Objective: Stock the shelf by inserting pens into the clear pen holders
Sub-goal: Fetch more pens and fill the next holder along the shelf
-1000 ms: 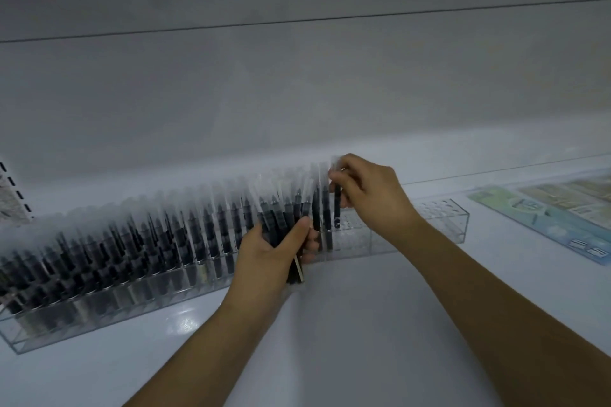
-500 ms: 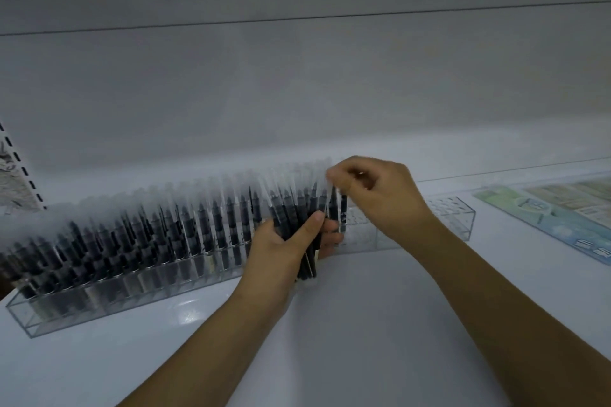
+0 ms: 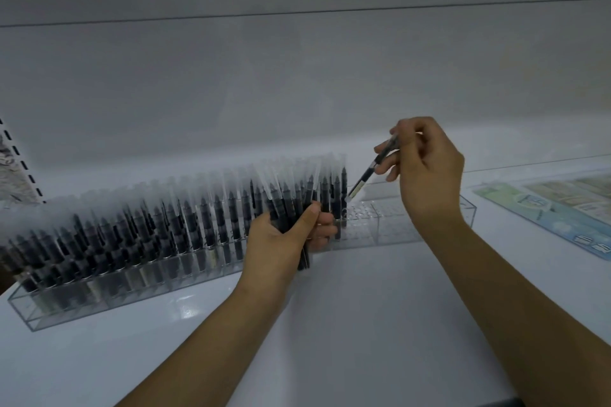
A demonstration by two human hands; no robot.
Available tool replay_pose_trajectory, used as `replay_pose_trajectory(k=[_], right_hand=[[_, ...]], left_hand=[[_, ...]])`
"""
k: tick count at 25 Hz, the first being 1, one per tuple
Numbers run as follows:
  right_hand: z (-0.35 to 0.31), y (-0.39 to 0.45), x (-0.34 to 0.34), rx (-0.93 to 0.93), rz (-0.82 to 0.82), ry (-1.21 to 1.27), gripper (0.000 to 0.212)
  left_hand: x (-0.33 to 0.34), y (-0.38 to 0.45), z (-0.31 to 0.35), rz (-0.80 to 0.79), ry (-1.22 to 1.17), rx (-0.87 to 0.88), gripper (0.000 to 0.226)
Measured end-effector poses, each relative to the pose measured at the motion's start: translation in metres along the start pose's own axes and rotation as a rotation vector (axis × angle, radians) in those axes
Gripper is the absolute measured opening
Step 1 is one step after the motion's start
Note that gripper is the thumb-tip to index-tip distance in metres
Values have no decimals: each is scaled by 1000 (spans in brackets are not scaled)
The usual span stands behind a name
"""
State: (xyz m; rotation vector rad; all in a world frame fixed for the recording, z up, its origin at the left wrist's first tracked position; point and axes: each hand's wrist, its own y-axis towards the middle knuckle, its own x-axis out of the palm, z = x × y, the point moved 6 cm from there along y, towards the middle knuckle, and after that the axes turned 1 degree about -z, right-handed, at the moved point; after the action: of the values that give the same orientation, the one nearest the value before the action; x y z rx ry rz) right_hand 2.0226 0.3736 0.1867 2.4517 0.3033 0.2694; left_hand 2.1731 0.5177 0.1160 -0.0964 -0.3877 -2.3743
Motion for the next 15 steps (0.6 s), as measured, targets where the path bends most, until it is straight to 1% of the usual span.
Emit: replay_pose_trajectory(k=[3, 6, 8, 10, 13, 15], right_hand=[[6, -4, 14, -39, -128, -170, 16], [13, -6, 28, -100, -279, -340, 18], [18, -8, 36, -115, -348, -434, 19], [19, -6, 39, -129, -357, -488, 19], [17, -2, 41, -173, -338, -535, 22], [15, -3, 45, -232, -350, -569, 23]], left_hand=[[-1, 1, 1, 18, 27, -15, 14], [0, 1, 1, 6, 58, -21, 14], [1, 0, 2, -14, 73, -15, 13], [2, -1, 3, -23, 85, -6, 14], [4, -1, 5, -31, 89, 1, 25], [5, -2, 5, -35, 63, 3, 26]])
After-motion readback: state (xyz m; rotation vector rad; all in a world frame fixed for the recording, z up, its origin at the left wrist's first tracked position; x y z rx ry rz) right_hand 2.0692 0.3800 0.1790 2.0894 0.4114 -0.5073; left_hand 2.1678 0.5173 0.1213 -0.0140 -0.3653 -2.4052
